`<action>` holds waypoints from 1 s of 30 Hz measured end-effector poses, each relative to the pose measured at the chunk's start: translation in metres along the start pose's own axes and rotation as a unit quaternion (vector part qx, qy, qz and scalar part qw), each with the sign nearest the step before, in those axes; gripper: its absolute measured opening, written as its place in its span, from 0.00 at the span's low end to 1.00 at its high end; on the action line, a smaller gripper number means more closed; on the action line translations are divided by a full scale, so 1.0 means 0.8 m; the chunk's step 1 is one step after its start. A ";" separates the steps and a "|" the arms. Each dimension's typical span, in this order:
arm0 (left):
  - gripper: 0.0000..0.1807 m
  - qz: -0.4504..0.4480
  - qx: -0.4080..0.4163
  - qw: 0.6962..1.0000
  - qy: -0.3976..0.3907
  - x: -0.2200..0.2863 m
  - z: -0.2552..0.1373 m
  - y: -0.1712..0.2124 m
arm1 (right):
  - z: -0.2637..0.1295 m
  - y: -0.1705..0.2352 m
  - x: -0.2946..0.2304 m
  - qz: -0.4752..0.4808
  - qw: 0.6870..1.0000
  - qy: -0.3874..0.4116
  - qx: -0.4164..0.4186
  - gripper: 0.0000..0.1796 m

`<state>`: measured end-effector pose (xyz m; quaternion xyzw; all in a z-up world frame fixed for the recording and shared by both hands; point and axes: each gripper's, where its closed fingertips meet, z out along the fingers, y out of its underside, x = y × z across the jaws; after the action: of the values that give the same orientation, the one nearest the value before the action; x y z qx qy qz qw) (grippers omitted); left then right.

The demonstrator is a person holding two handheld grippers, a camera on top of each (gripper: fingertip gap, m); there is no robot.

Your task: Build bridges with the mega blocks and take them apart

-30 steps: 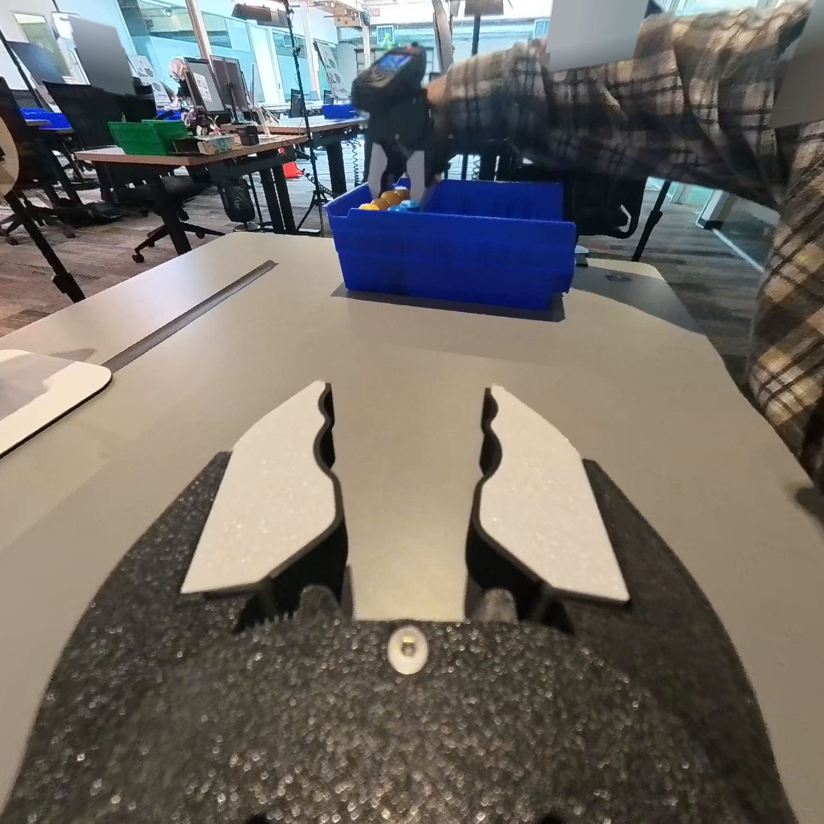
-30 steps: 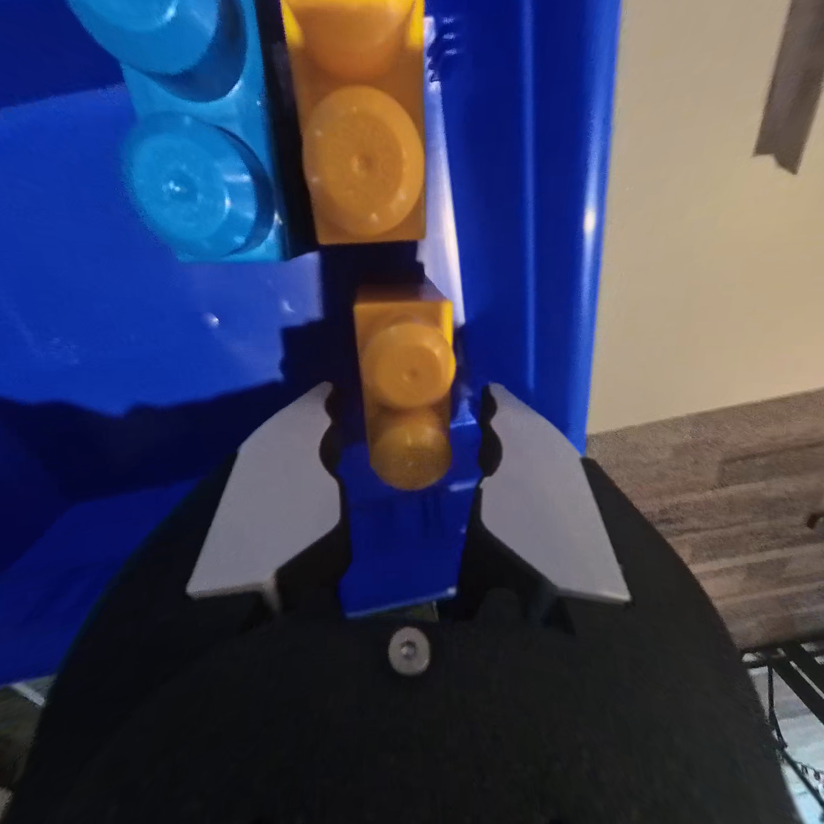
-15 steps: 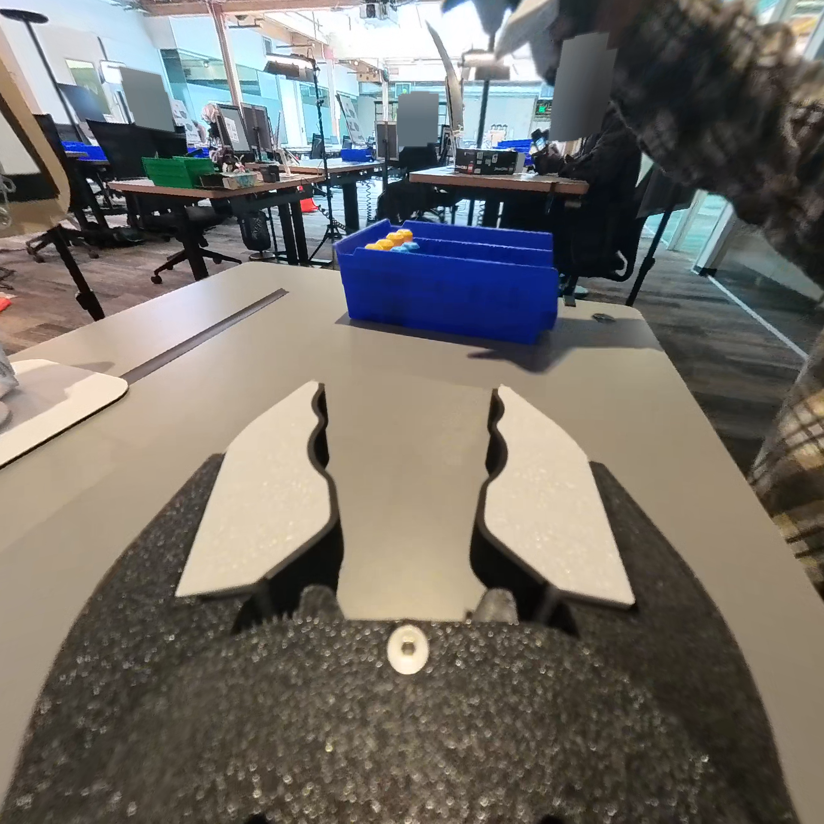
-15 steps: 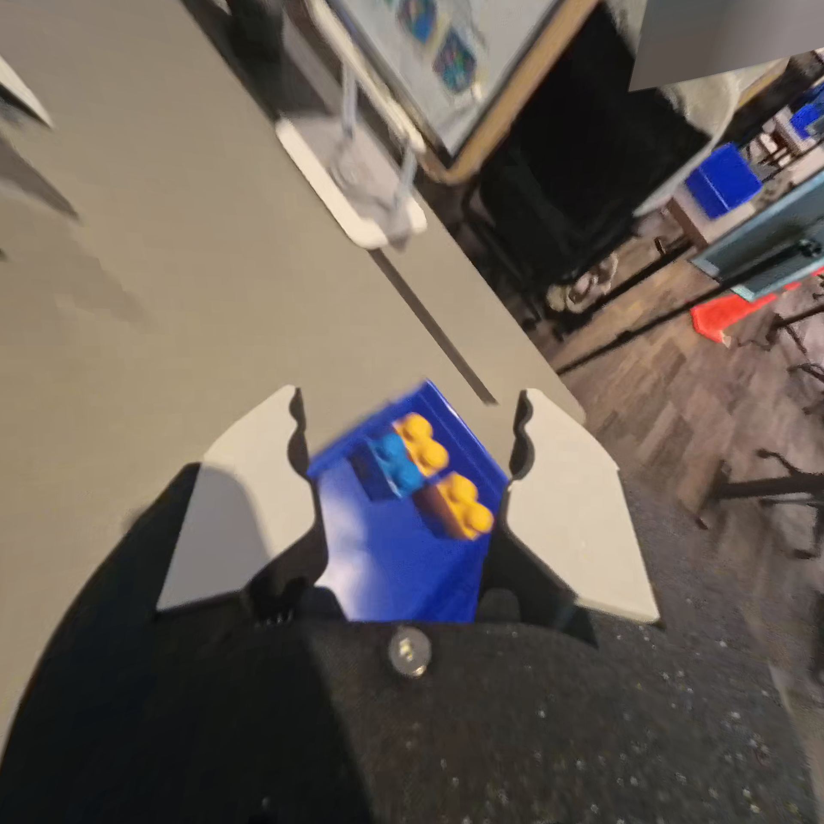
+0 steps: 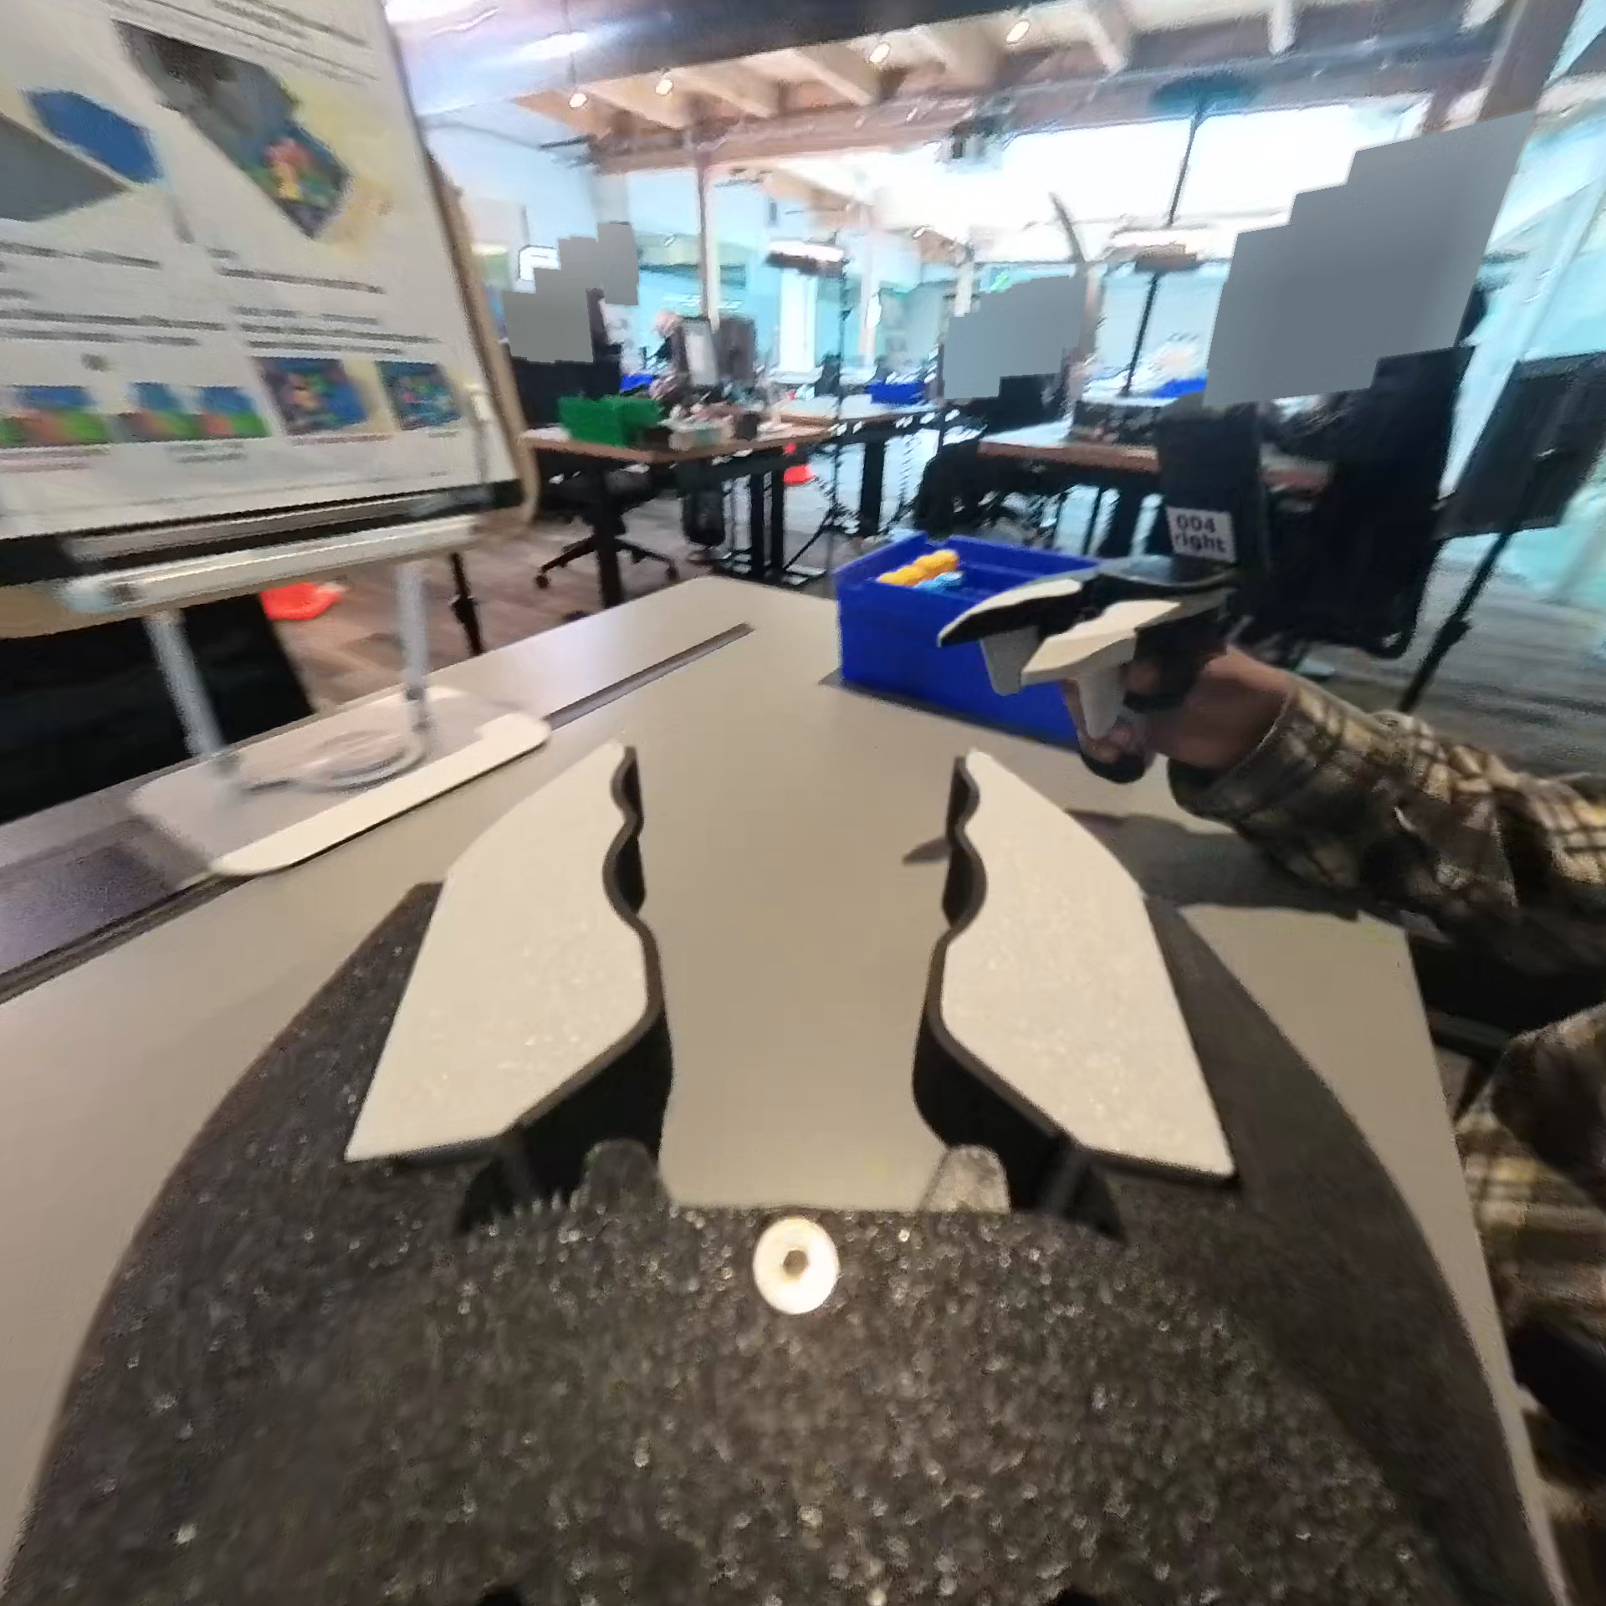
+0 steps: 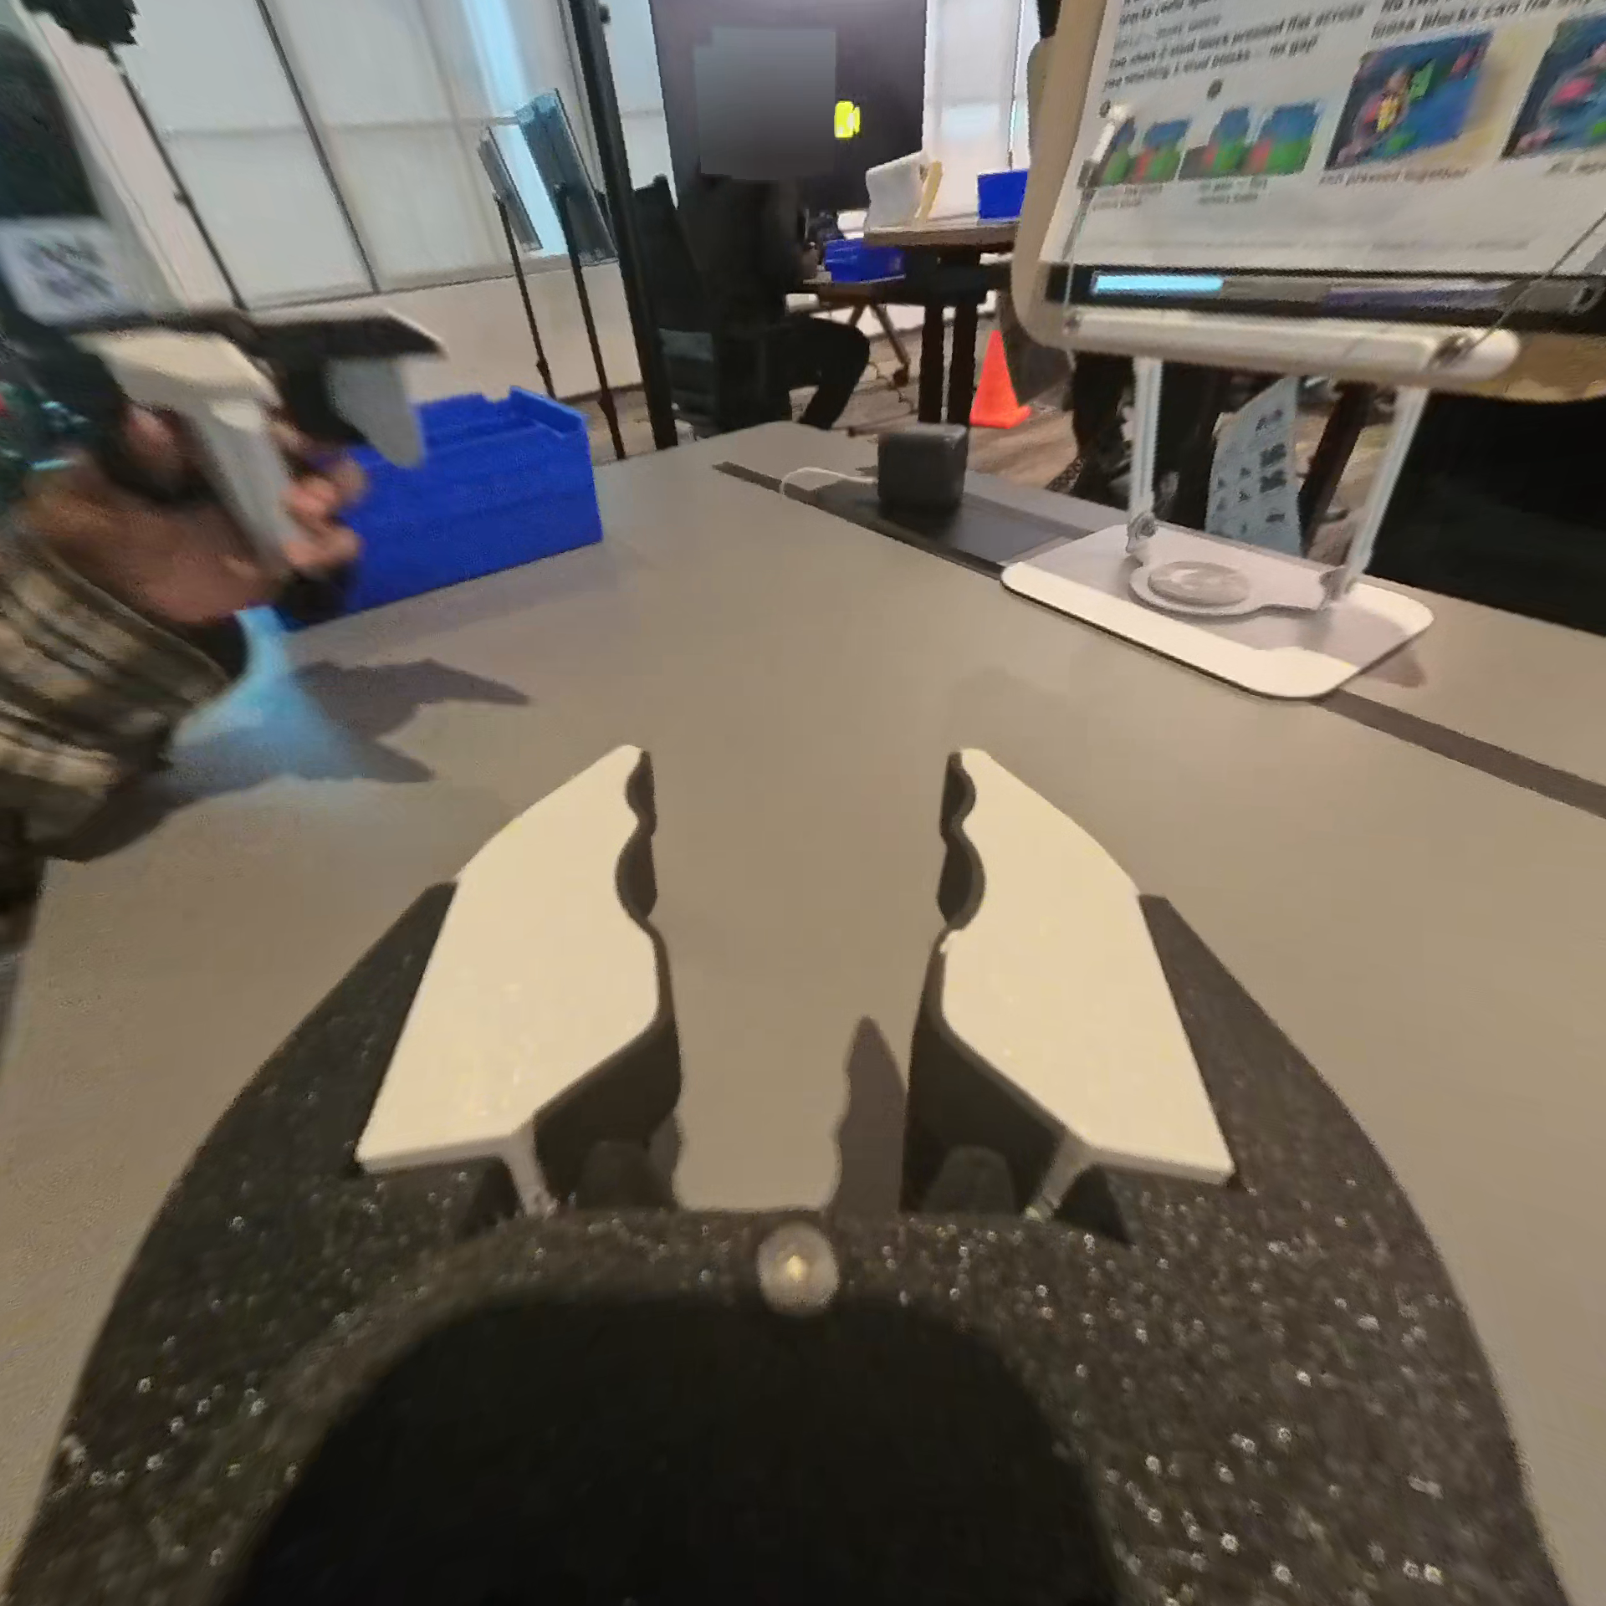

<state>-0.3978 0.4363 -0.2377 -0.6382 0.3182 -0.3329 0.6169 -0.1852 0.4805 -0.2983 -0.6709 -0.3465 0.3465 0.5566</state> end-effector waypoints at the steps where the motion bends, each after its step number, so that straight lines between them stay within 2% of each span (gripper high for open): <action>1: 0.37 0.006 -0.010 1.000 -0.020 -0.010 -0.026 -0.006 | 0.009 0.009 0.003 -0.005 1.000 0.006 0.002 0.37; 5: 0.36 0.033 -0.065 0.988 -0.133 -0.071 -0.150 -0.030 | 0.021 0.020 -0.005 -0.033 0.999 -0.002 0.002 0.38; 9: 0.36 0.031 -0.146 0.955 -0.256 -0.154 -0.280 -0.028 | 0.017 0.025 -0.004 -0.101 0.994 0.030 0.011 0.37; 11: 0.36 0.004 -0.176 0.941 -0.290 -0.191 -0.329 -0.016 | 0.018 0.027 -0.003 -0.112 0.993 0.036 0.014 0.36; 13: 0.35 -0.022 -0.195 0.933 -0.302 -0.222 -0.357 0.000 | 0.021 0.031 -0.004 -0.100 0.995 0.026 0.011 0.36; 16: 0.34 -0.049 -0.223 0.925 -0.305 -0.261 -0.370 0.032 | 0.026 0.038 -0.006 -0.091 0.996 0.014 0.003 0.35; 21: 0.34 -0.055 -0.301 0.903 -0.301 -0.305 -0.357 0.087 | 0.028 0.044 -0.009 -0.114 0.993 0.013 -0.006 0.33; 30: 0.34 -0.065 -0.300 0.910 -0.278 -0.319 -0.326 0.096 | 0.027 0.042 -0.007 -0.103 0.995 0.011 0.001 0.33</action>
<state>-0.7580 0.4919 -0.3182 -0.8793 0.1766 -0.0699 0.4368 -0.2036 0.4823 -0.3337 -0.6350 -0.4073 0.2802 0.5936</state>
